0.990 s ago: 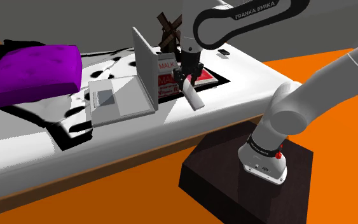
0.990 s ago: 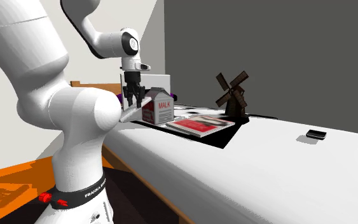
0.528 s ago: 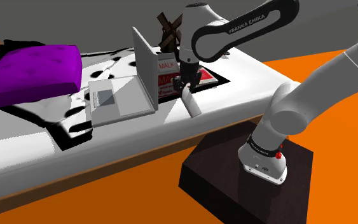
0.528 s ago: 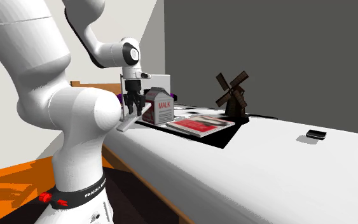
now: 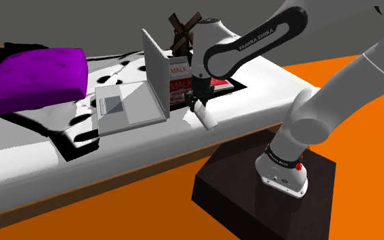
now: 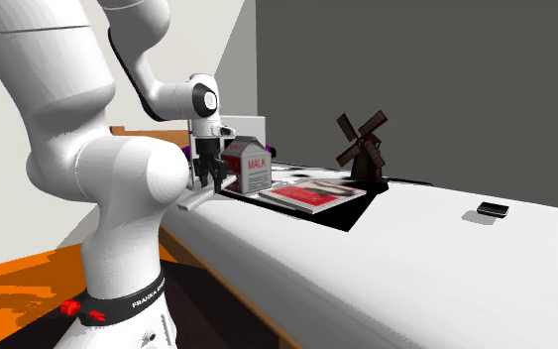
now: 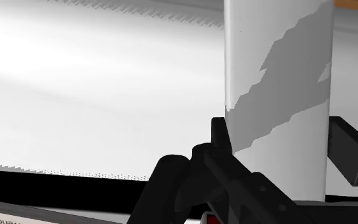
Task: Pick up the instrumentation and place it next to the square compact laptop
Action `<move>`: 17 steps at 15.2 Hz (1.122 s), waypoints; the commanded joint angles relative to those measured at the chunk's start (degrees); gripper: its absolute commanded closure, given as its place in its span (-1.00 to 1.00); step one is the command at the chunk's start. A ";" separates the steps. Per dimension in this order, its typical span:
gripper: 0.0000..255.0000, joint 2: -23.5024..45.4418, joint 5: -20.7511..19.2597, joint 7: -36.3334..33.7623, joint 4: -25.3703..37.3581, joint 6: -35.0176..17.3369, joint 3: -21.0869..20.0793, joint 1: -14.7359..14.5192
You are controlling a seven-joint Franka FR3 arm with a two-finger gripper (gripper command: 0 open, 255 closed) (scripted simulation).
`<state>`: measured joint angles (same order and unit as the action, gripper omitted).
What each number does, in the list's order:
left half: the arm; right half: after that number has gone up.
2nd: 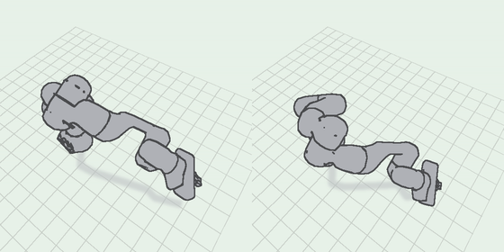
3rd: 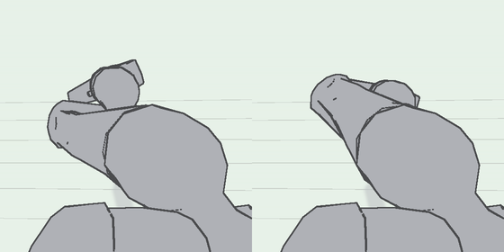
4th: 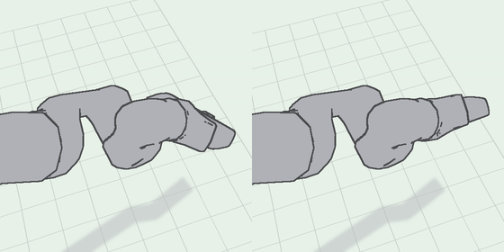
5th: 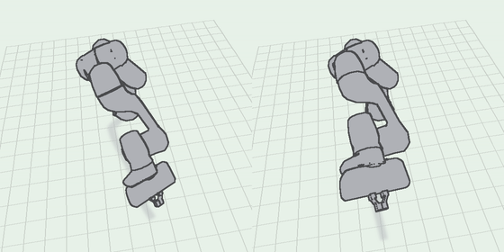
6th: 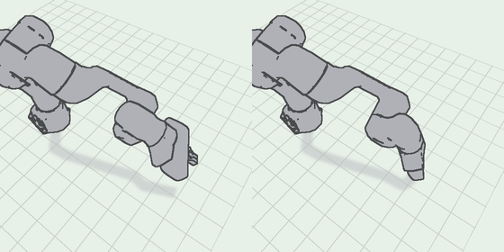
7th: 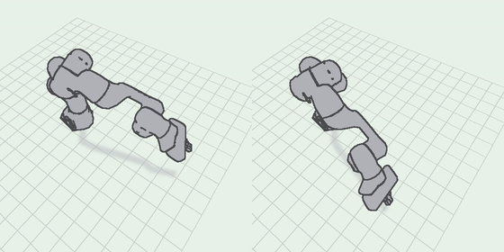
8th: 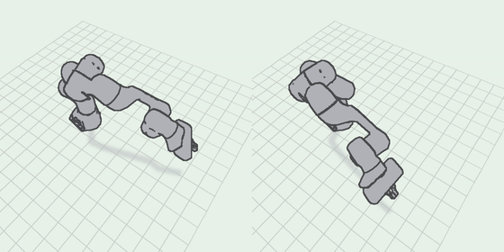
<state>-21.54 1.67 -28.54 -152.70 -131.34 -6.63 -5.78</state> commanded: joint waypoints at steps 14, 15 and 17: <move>-1.00 1.51 -0.11 -0.05 -1.21 -2.59 -0.06 0.12; -1.00 1.51 -0.11 -0.05 -1.21 -2.59 -0.06 0.12; -1.00 -1.33 0.08 0.13 0.70 2.16 0.13 -0.02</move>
<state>-21.52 1.64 -28.45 -152.43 -131.05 -6.55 -5.71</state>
